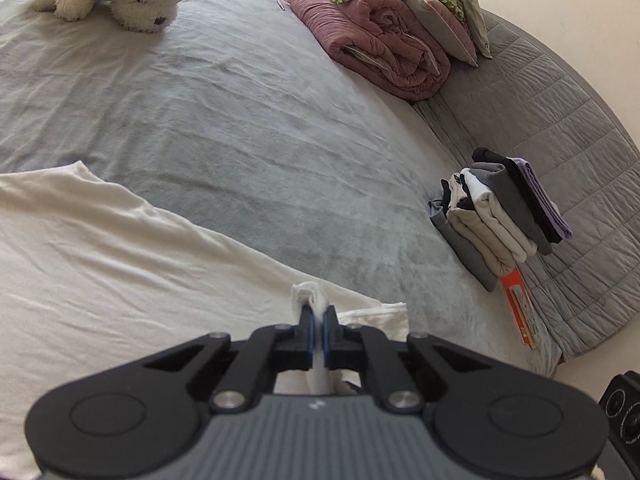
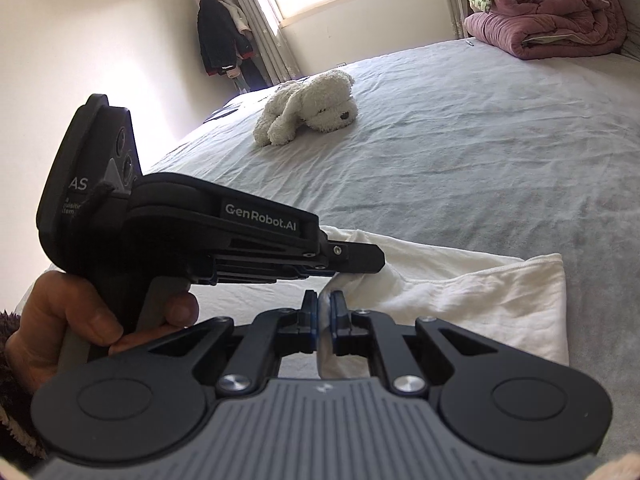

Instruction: Fold clothes

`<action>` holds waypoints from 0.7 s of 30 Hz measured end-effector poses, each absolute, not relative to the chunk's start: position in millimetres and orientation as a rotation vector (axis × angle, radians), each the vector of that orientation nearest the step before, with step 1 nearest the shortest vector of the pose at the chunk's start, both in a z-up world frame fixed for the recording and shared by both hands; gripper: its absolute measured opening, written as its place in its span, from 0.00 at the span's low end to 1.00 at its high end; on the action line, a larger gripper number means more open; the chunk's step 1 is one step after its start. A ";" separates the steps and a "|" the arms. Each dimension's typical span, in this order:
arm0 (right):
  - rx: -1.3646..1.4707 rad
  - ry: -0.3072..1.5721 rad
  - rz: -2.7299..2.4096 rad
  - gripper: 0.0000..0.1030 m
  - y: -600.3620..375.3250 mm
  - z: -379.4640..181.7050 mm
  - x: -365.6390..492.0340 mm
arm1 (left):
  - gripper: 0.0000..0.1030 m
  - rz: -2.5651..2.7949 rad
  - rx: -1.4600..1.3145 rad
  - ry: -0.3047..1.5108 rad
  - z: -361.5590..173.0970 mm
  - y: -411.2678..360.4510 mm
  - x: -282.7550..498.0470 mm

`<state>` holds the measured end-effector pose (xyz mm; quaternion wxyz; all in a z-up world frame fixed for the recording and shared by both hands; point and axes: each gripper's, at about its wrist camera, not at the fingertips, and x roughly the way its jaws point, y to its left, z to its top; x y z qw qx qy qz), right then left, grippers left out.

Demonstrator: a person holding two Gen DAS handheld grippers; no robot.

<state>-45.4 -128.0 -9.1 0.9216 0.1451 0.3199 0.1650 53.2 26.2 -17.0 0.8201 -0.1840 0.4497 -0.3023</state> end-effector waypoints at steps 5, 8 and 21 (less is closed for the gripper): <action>0.324 0.664 0.393 0.09 -94.0 -8.0 -31.2 | 0.03 -0.580 -0.382 0.929 -10.7 67.6 56.8; 0.336 0.663 0.432 0.09 -69.3 -8.4 -22.3 | 0.03 -0.535 -0.383 0.909 -8.8 96.0 59.4; 0.267 0.698 0.559 0.15 25.0 -24.0 3.5 | 0.03 -0.414 -0.474 0.923 -38.0 200.9 78.1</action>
